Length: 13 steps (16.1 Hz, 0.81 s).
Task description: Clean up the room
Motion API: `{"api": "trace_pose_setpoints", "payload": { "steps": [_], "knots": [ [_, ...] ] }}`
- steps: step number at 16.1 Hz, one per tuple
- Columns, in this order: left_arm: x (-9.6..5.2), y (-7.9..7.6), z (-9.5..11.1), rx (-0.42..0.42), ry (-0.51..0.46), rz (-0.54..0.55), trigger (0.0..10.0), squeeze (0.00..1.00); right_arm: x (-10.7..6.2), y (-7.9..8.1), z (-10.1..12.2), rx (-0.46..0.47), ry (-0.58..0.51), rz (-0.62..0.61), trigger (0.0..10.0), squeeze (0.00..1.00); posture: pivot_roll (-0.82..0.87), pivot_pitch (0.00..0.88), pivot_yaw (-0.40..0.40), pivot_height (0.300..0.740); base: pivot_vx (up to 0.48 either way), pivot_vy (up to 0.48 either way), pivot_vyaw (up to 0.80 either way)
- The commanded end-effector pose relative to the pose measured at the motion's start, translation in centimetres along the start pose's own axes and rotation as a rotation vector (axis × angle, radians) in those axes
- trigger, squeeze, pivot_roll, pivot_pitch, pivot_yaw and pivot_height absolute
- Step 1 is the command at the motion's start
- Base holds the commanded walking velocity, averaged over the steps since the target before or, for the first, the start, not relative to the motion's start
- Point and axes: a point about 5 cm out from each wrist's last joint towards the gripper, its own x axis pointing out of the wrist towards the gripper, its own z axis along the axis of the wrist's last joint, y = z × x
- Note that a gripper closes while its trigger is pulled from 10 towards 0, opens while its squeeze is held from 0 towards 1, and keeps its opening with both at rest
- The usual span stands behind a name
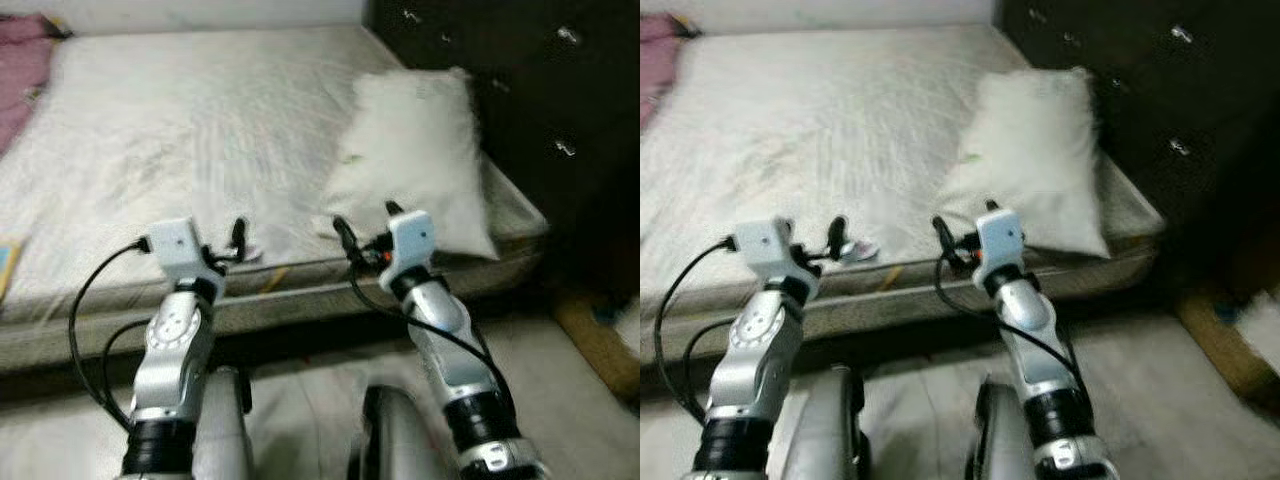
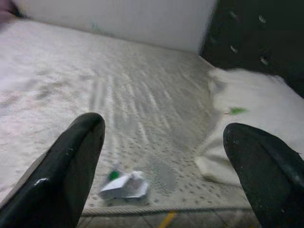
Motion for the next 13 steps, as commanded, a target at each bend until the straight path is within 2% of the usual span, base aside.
{"api": "trace_pose_setpoints", "payload": {
  "steps": [1, 5, 7, 10, 13],
  "knots": [
    [-0.23, 0.40, -0.59, 0.007, 0.028, 0.012, 10.0, 0.00, -0.11, 0.39, -0.31, -0.005, 0.011, 0.015, 10.0, 0.00, 0.04, 0.043, -0.009, 0.592, 0.000, 0.000, 0.80],
    [-0.30, 0.22, -0.58, 0.002, 0.029, -0.003, 10.0, 0.00, -0.15, 0.51, -0.39, -0.002, 0.010, 0.021, 10.0, 0.00, 0.04, 0.035, -0.006, 0.592, 0.000, 0.000, 0.80],
    [-0.30, 0.06, -0.60, -0.010, 0.024, -0.029, 10.0, 0.00, -0.12, 0.56, -0.36, 0.006, 0.006, 0.030, 10.0, 0.00, 0.04, 0.034, -0.007, 0.592, 0.000, 0.000, 0.20],
    [-0.33, -0.05, -0.57, -0.009, 0.024, -0.038, 10.0, 0.00, -0.15, 0.73, -0.40, 0.012, 0.004, 0.041, 10.0, 0.00, 0.04, 0.034, -0.007, 0.592, 0.000, 0.000, 0.67],
    [-0.37, -0.12, -0.43, -0.017, 0.021, -0.046, 10.0, 0.00, -0.10, 0.61, -0.42, 0.021, 0.006, 0.032, 10.0, 0.00, 0.04, 0.044, -0.007, 0.592, 0.000, 0.000, 0.00]
  ]
}}
